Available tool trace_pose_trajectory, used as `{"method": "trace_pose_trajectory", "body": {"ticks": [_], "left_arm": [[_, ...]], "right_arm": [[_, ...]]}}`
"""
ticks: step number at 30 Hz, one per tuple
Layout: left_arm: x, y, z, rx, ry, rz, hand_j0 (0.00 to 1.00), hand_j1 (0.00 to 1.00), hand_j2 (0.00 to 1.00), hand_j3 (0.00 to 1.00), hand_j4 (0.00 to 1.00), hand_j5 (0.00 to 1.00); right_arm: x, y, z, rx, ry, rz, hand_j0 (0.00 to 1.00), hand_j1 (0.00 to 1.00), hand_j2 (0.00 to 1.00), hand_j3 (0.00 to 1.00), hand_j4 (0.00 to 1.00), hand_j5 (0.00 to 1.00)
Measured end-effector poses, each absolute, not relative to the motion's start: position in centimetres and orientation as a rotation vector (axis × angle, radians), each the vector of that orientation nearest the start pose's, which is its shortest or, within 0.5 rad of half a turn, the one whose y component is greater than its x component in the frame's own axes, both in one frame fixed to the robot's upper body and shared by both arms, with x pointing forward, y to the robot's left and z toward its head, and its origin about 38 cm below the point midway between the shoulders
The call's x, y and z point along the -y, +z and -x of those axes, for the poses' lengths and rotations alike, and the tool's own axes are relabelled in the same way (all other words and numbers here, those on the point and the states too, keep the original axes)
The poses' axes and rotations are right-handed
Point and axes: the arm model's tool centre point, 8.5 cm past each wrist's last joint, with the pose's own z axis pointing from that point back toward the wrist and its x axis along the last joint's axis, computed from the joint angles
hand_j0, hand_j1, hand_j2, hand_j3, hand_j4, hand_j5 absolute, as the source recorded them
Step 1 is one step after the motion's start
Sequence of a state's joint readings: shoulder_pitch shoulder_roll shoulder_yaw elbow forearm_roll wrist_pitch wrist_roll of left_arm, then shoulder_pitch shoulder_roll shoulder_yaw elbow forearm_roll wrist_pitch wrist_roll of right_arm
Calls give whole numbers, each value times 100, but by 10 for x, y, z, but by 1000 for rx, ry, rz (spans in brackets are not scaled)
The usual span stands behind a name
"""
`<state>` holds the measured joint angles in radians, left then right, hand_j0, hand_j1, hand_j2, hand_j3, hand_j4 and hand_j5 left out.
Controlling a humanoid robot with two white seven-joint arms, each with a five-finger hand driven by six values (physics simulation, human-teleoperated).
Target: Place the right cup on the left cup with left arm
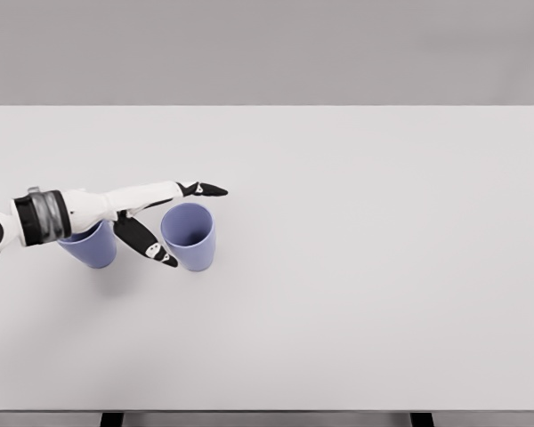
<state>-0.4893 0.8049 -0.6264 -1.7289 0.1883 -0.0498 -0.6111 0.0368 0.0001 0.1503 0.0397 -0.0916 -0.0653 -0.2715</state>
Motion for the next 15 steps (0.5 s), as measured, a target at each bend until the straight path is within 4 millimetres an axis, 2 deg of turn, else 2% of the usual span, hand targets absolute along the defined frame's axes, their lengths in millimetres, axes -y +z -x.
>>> {"method": "trace_pose_trajectory", "body": {"ticks": [15], "left_arm": [[-243,186,-394,1348,-1505,199,100,100,100,100,100,100]], "right_arm": [[295,-255,29,-5,60,360,100,100,100,100,100,100]]}}
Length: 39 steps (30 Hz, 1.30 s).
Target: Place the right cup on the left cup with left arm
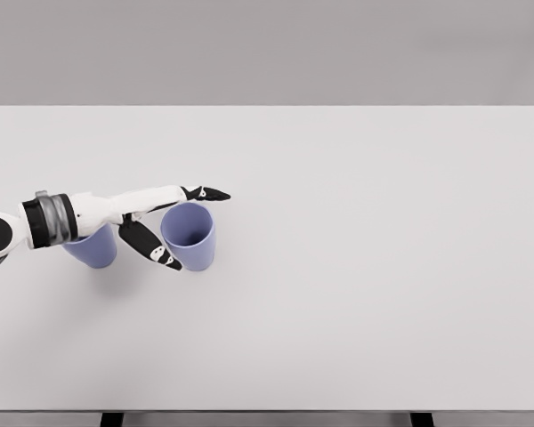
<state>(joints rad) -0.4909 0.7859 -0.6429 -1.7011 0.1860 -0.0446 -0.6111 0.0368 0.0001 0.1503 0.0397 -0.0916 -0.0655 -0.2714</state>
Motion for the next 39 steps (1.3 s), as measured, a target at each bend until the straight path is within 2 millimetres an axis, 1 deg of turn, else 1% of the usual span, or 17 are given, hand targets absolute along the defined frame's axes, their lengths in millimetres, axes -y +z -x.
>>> {"method": "trace_pose_trajectory", "body": {"ticks": [7,8,9,11,16,18,20,22,23,27,32,36,37,39], "left_arm": [[-245,184,-395,1340,-1499,196,100,100,100,100,100,100],[-245,184,-395,1339,-1497,196,100,100,100,100,100,100],[-245,184,-395,1337,-1496,195,97,97,97,97,97,97],[-246,183,-396,1334,-1493,194,97,97,97,97,97,97],[-245,182,-396,1332,-1488,198,90,90,90,90,90,90],[-244,182,-395,1331,-1487,200,86,86,86,86,86,86],[-244,182,-395,1331,-1487,201,79,79,79,79,79,79],[-244,181,-395,1330,-1484,204,79,79,79,79,79,79],[-244,181,-395,1330,-1484,204,75,75,75,75,75,75],[-245,182,-395,1331,-1484,202,73,73,73,73,73,73],[-247,187,-395,1339,-1487,194,73,73,73,73,73,73],[-250,196,-394,1348,-1499,179,72,72,72,72,72,72],[-252,198,-393,1348,-1503,175,70,70,70,70,70,70],[-255,202,-391,1348,-1510,172,70,70,70,70,70,70]], "right_arm": [[295,-255,29,-5,60,360,100,100,100,100,100,100],[295,-255,29,-5,60,360,100,100,100,100,100,100],[295,-255,29,-5,60,360,100,100,100,100,100,100],[295,-255,29,-5,60,360,100,100,100,100,100,100],[295,-255,29,-5,60,360,100,100,100,100,100,100],[295,-255,29,-5,60,360,100,100,100,100,100,100],[295,-255,29,-5,60,360,100,100,100,100,100,100],[295,-255,29,-6,60,360,100,100,100,100,100,100],[295,-255,29,-6,60,360,100,100,100,100,100,100],[295,-255,29,-5,60,360,100,100,100,100,100,100],[295,-255,29,-5,60,360,100,100,100,100,100,100],[295,-255,29,-5,60,360,100,100,100,100,100,100],[295,-255,29,-5,60,360,100,100,100,100,100,100],[295,-255,29,-5,60,360,100,100,100,100,100,100]]}}
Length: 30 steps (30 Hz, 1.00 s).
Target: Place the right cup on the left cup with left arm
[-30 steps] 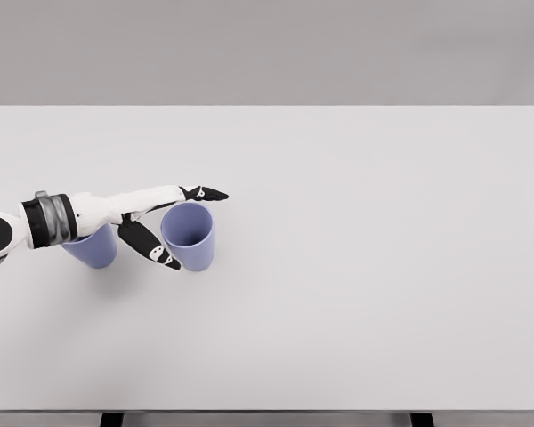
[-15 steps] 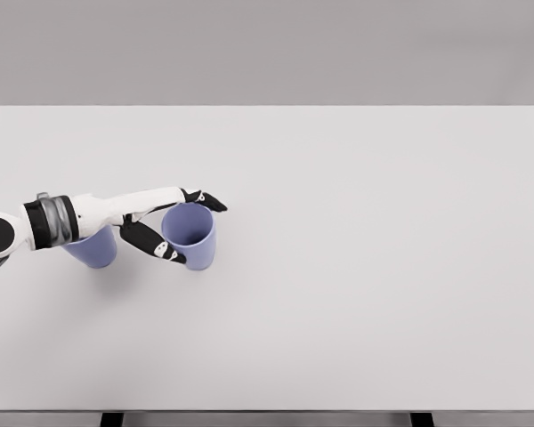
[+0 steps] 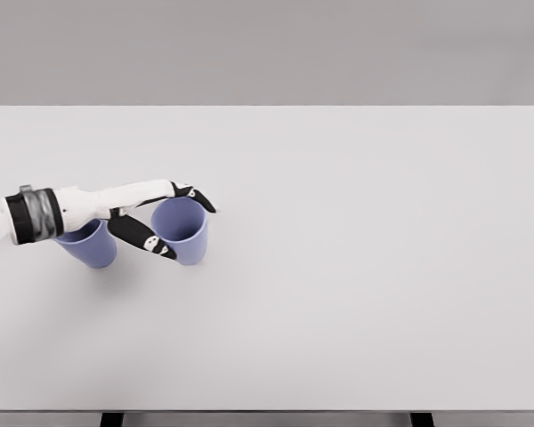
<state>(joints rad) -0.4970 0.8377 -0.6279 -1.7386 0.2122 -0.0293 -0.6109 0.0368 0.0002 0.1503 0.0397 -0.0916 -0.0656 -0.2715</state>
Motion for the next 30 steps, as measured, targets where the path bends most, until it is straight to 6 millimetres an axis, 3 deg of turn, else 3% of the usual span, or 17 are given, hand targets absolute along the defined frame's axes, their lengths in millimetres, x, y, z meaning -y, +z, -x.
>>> {"method": "trace_pose_trajectory", "body": {"ticks": [30], "left_arm": [[-298,265,-385,1402,-1494,117,70,70,70,70,70,70]], "right_arm": [[295,-255,29,-5,60,360,100,100,100,100,100,100]]}}
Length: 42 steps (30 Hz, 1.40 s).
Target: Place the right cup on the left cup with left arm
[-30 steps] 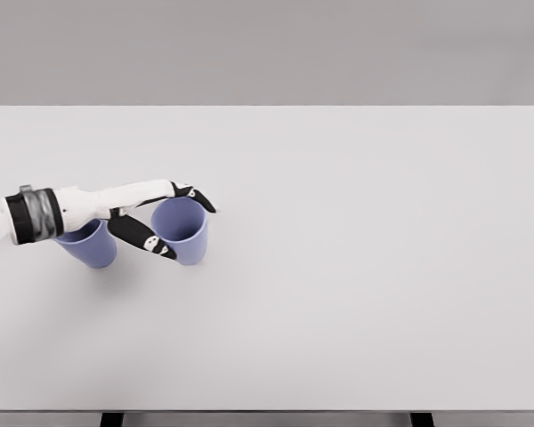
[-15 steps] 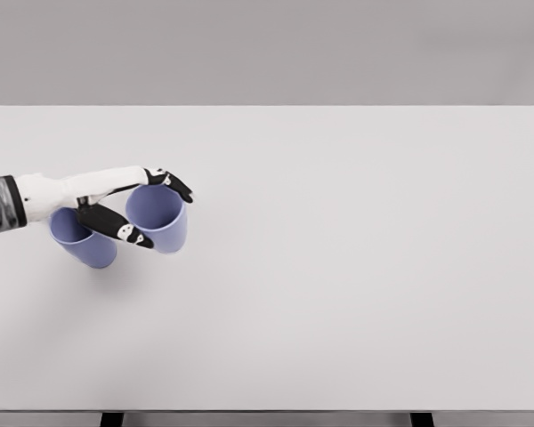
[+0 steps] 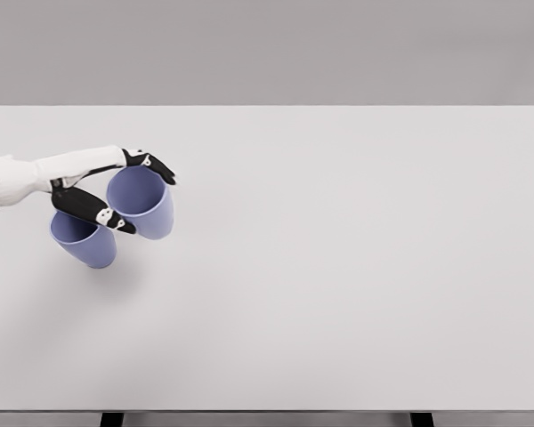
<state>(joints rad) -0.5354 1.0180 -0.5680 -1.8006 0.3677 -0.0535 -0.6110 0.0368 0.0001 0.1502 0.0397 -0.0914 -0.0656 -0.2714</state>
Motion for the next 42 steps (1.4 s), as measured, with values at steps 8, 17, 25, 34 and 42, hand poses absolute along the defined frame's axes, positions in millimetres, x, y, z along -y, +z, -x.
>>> {"method": "trace_pose_trajectory", "body": {"ticks": [8,17,25,34,42], "left_arm": [[-309,276,-383,1410,-1463,122,70,70,70,70,70,70],[-321,284,-381,1400,-1432,129,70,70,70,70,70,70],[-333,293,-378,1392,-1408,129,70,70,70,70,70,70],[-345,301,-375,1373,-1394,105,70,70,70,70,70,70],[-351,307,-375,1365,-1387,83,70,70,70,70,70,70]], "right_arm": [[295,-255,29,-5,60,360,100,100,100,100,100,100],[295,-255,29,-5,60,360,100,100,100,100,100,100],[295,-255,29,-5,60,360,100,100,100,100,100,100],[295,-255,29,-5,60,360,100,100,100,100,100,100],[295,-255,29,-5,60,360,100,100,100,100,100,100]]}}
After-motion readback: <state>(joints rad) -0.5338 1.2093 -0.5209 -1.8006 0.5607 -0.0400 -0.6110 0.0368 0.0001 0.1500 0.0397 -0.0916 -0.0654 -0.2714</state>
